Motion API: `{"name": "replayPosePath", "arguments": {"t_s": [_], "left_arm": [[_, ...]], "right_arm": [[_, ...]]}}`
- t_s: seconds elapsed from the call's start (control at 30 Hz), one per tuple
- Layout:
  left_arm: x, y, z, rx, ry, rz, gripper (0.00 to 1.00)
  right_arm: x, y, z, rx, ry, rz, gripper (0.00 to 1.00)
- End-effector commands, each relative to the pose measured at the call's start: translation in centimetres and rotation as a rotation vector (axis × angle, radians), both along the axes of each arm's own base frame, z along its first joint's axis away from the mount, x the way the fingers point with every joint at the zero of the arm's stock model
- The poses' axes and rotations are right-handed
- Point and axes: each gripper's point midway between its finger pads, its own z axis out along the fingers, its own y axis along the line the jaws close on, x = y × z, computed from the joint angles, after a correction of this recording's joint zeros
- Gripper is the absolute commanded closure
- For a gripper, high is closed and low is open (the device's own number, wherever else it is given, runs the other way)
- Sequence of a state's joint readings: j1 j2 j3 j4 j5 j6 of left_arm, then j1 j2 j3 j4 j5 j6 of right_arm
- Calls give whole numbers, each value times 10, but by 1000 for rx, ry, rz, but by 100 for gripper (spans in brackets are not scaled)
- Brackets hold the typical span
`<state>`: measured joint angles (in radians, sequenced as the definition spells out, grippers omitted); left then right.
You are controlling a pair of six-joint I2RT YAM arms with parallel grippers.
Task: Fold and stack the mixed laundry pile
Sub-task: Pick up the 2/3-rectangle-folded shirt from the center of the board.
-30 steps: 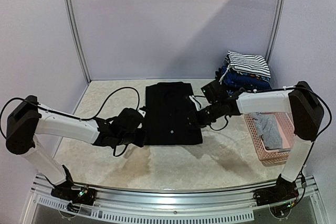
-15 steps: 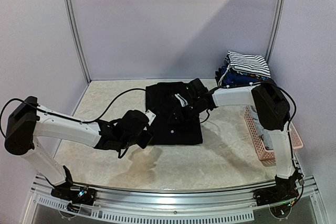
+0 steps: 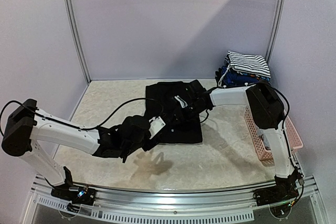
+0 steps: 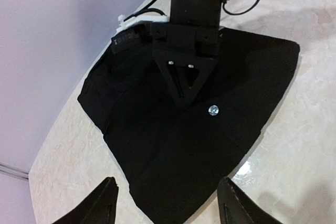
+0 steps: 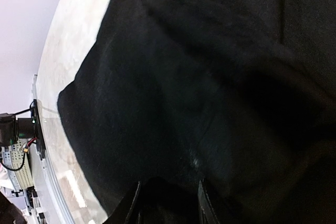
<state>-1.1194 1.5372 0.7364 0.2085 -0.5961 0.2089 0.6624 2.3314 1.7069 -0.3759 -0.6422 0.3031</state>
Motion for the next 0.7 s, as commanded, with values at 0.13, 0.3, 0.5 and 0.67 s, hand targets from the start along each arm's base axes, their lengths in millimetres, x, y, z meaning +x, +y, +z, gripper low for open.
{"name": "replayPosePath", "arguments": {"t_s": [0.13,0.3,0.5,0.67], "left_arm": [[-8,-15,-2,104,-37,-110,33],[-8,-20,-15,242,-19,-144,29],[-19,-33,-26,329,-21,-240,29],[-24,-44,-42,369,15,-306,30]], "right_arm": [[-1,-33,78,-5,-198,-62,62],[10,-86,92,-106,-321,-265,54],[1,-146,96,-171,-401,-472,45],[-9,-166,102,-151,-448,-541,28]]}}
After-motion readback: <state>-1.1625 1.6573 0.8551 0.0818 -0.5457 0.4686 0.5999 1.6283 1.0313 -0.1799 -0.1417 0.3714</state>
